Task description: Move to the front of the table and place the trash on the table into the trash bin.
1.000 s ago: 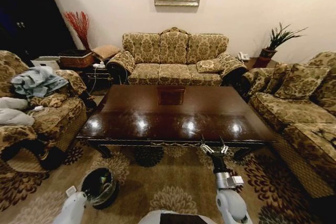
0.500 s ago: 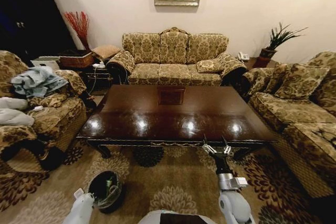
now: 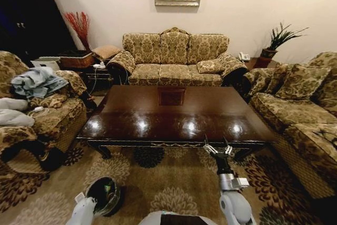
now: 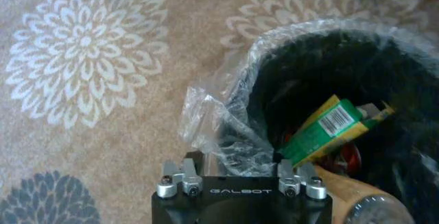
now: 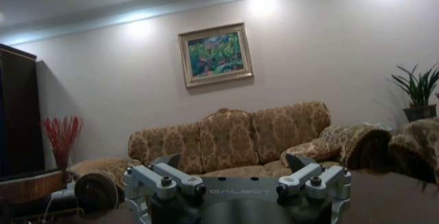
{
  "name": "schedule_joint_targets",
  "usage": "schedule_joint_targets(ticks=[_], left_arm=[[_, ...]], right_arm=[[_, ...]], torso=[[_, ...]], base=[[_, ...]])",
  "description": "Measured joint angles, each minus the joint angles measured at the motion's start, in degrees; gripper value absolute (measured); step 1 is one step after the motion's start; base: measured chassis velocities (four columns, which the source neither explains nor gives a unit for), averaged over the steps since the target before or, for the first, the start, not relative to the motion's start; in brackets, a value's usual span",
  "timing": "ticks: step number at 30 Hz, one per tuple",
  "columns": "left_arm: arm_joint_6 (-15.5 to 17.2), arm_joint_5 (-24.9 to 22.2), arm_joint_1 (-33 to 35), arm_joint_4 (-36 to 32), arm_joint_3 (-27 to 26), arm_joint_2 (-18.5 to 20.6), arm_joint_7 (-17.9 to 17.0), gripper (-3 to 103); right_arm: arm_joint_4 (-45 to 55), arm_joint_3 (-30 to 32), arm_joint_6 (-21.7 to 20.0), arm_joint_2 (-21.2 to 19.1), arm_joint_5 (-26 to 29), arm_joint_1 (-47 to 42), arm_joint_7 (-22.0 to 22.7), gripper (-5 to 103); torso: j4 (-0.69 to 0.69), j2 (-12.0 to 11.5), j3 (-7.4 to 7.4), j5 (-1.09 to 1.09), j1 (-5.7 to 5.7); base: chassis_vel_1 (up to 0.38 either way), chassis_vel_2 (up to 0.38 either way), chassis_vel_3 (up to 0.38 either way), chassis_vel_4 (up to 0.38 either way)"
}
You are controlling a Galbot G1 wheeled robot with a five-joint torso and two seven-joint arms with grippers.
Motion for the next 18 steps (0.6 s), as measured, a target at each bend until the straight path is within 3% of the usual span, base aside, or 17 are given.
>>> schedule_joint_targets(ticks=[4,8,13,18], left_arm=[[2.3,-0.9,2.5,-4.5,0.3,0.0,-0.3,70],[5.1,-1.2,7.2,-12.3,0.2,-0.1,-1.3,95],[5.1,-0.6,8.9,-13.8,-0.7,-0.1,-1.0,100],[6.5,0.0,12.0,-16.9,-2.2,0.0,2.1,100]], right_arm=[[0.2,-0.1,-0.7,0.0,-0.1,0.3,0.2,100],[0.5,-0.1,-0.9,0.1,0.4,0.5,0.3,100],[0.5,-0.1,-0.6,0.2,0.8,0.3,0.1,100],[0.6,-0.3,-0.1,0.2,1.2,-0.4,-0.3,100]], torso=[[0.01,0.0,0.01,-0.01,0.0],[0.01,0.0,0.01,0.0,0.0],[-0.01,0.0,0.01,-0.01,0.0],[0.0,0.0,0.01,0.0,0.0]], base=[[0.0,0.0,0.0,0.0],[0.0,0.0,0.0,0.0],[0.0,0.0,0.0,0.0],[0.0,0.0,0.0,0.0]])
